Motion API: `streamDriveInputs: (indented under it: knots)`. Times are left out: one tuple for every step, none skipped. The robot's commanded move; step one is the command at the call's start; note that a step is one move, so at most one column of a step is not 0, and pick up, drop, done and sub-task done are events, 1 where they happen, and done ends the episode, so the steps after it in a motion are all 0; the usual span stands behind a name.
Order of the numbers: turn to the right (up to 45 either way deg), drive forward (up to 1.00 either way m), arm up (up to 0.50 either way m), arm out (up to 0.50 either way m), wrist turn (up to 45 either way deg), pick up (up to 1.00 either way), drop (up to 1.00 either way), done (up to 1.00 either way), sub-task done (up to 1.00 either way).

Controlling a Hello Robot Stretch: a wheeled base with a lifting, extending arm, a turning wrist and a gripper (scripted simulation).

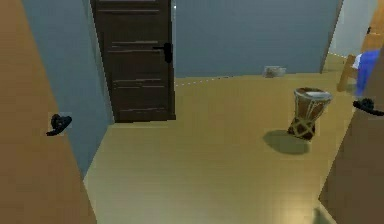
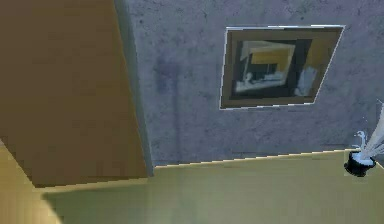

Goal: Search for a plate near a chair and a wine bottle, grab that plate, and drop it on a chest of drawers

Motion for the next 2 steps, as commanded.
streamDriveInputs:
  knots:
    - [12.0,0.0,0.0,0.0,0.0,0.0,0.0,0.0,0.0]
    - [0.0,1.0,0.0,0.0,0.0,0.0,0.0,0.0,0.0]
